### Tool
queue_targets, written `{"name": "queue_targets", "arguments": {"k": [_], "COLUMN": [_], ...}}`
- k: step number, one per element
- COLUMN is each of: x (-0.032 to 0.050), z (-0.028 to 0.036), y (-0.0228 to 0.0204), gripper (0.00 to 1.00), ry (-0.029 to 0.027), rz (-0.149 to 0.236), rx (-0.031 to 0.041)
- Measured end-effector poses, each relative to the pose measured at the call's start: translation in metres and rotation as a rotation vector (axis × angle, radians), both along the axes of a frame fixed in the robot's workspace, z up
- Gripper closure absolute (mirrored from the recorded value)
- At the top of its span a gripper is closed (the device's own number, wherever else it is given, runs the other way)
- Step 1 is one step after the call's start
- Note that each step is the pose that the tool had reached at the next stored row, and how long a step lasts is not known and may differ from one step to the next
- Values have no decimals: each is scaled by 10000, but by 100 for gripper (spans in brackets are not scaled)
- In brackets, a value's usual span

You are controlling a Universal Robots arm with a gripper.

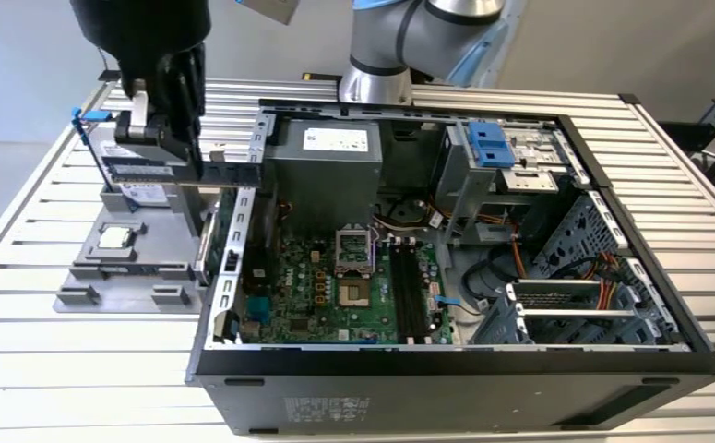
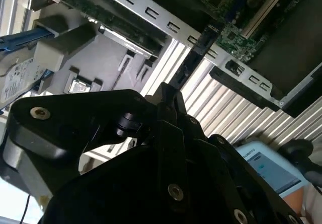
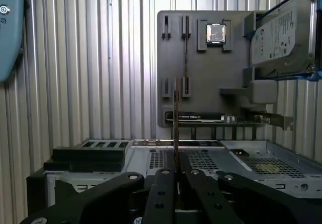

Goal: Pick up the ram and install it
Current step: 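Pick up the ram and move it above insertion slot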

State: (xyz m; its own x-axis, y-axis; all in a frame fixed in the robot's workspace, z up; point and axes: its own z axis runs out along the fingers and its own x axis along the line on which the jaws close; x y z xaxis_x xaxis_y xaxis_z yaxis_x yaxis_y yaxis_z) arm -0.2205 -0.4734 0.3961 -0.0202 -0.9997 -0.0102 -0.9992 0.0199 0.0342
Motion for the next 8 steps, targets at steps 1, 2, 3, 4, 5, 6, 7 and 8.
{"name": "queue_targets", "arguments": {"k": [1,2,3,4,5,6,7,8], "x": [47,93,138,185,228,277,319,369], "z": [0,1,0,1,1,0,0,0], "y": [0,0,0,0,0,0,0,0], "gripper": [100,100,100,100,100,100,100,100], "ry": [4,8,10,13,14,15,15,16], "rz": [1,0,-1,0,1,1,0,0], "rx": [-1,-1,0,-1,-2,-1,0,-1]}}
